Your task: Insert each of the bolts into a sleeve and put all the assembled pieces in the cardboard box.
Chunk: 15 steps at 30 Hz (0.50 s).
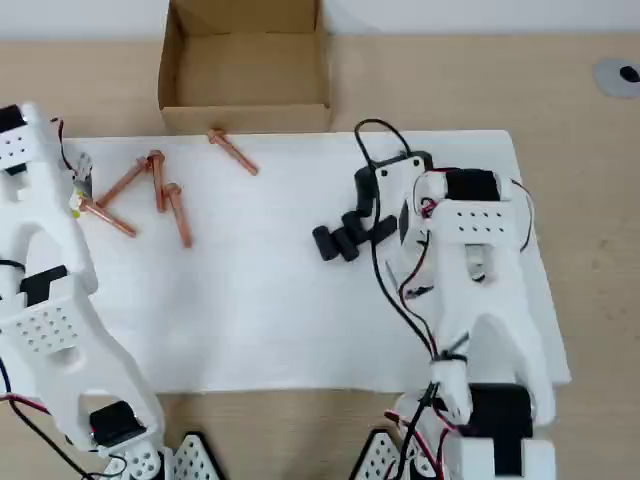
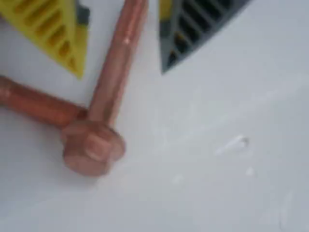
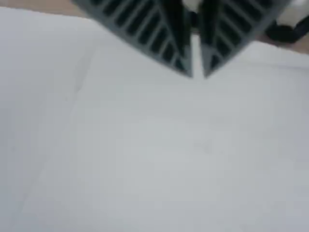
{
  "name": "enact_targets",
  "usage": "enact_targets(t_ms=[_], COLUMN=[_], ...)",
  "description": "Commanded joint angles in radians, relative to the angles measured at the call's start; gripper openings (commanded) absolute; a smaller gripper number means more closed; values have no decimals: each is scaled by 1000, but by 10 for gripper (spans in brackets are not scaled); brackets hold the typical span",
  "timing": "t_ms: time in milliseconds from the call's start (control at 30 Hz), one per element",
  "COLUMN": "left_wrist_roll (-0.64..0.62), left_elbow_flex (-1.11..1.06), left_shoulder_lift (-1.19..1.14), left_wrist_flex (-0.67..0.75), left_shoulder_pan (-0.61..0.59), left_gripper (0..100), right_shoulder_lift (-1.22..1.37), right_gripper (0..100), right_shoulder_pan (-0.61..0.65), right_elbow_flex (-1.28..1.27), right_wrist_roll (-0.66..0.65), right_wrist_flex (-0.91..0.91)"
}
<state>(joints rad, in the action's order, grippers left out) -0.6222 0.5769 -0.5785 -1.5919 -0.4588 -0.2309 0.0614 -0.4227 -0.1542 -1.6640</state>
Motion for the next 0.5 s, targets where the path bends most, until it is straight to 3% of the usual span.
enact_targets(t_ms=[0, 467], left_wrist_roll=[-9, -11], left_elbow_flex=[64, 74], left_shoulder_lift=[7, -246], left_wrist_flex=[-31, 77], left_shoulder_pan=[17, 29], left_gripper=[129, 129], right_shoulder_lift=[13, 16], right_gripper=[12, 12], right_shoulder_pan=[22, 22], right_elbow_flex=[1, 1], right_wrist_roll=[11, 11], right_wrist_flex=[12, 26])
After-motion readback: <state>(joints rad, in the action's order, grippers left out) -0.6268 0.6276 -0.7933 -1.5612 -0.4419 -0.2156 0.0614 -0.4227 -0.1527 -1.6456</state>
